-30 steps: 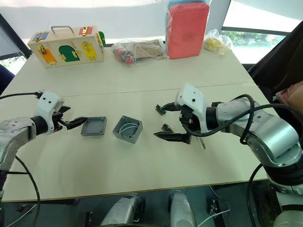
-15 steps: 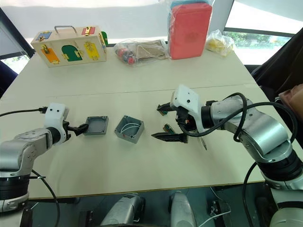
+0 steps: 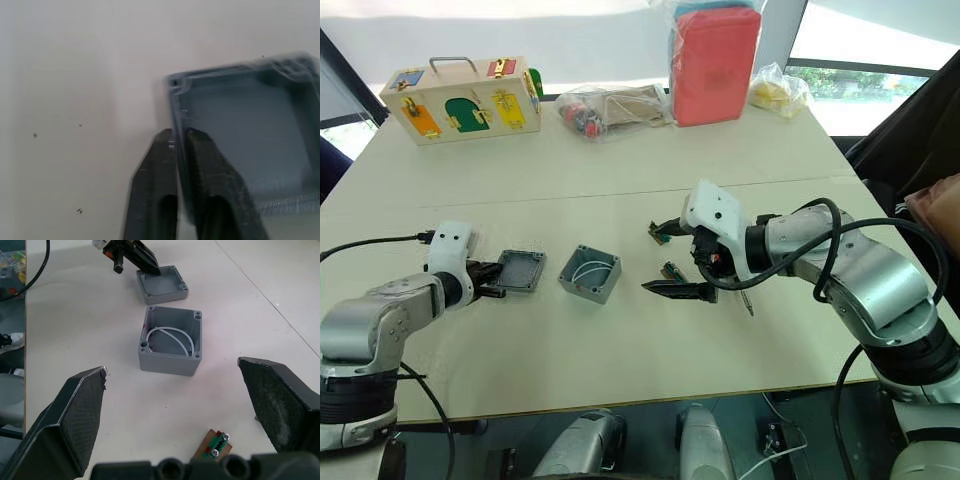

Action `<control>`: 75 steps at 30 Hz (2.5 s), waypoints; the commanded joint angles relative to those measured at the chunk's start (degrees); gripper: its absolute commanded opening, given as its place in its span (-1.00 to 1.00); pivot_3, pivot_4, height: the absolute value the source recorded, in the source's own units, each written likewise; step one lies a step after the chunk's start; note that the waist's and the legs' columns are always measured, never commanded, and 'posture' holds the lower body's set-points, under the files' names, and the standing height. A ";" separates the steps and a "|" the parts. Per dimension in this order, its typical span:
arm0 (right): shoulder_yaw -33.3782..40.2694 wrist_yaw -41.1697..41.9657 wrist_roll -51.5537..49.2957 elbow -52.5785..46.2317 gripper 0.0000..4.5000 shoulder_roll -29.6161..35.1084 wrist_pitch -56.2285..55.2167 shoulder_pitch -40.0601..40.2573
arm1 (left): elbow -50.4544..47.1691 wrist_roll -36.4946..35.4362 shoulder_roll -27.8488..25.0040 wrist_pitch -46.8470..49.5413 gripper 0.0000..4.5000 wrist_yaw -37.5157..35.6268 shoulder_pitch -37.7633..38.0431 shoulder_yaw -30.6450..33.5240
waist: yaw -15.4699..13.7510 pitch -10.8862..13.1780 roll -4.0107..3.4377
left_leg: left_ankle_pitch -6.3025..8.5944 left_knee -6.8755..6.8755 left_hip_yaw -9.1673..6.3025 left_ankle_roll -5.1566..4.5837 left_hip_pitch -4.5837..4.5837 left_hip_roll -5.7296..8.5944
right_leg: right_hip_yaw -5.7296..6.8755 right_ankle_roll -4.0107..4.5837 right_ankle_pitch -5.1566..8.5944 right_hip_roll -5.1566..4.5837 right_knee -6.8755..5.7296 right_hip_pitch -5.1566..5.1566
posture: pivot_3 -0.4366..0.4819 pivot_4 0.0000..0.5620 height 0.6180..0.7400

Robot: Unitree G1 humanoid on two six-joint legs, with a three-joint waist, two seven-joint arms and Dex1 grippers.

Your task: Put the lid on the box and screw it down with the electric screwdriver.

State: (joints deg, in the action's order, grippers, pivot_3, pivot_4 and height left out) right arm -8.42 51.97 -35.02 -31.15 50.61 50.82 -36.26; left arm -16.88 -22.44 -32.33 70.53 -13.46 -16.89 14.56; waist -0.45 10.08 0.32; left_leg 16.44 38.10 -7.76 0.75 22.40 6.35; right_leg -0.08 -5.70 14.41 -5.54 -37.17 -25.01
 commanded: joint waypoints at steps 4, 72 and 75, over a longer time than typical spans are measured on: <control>5.04 -3.80 -6.29 0.70 1.00 -4.71 6.37 -1.12 | 1.67 -3.10 0.61 -15.58 -0.98 -5.39 -8.25 6.43 | -0.41 0.05 0.18 | -0.03 0.01 -0.03 0.06 0.04 0.00 | 0.01 0.01 -0.01 0.00 0.00 -0.01 | -0.05 -0.47 1.00; -17.79 -25.34 56.46 22.55 -0.91 -10.26 -77.36 -3.81 | 19.70 -8.72 -25.46 -41.60 0.97 -67.90 -16.62 -11.92 | 1.23 -0.04 0.22 | -0.03 -0.14 0.17 0.05 0.16 0.08 | -0.09 0.00 0.00 0.15 -0.02 -0.32 | -0.05 -0.47 1.00; -17.18 -35.70 71.06 23.90 -0.91 -10.99 -81.81 -1.09 | 21.91 -7.55 -25.50 -42.56 0.97 -70.18 -18.13 -13.03 | 1.30 -0.03 0.22 | -0.03 -0.14 0.18 0.05 0.16 0.08 | -0.14 0.00 0.00 0.21 -0.05 -0.37 | -0.05 -0.47 1.00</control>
State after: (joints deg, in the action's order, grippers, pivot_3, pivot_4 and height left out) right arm -26.82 22.15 29.23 -6.45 40.35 -28.37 -37.75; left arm 4.76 -30.64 -56.81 29.30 -82.23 -33.36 0.95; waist 0.84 10.04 0.54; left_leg 16.40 37.95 -7.57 0.81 22.56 6.43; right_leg -0.25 -5.70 14.41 -5.30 -37.23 -25.41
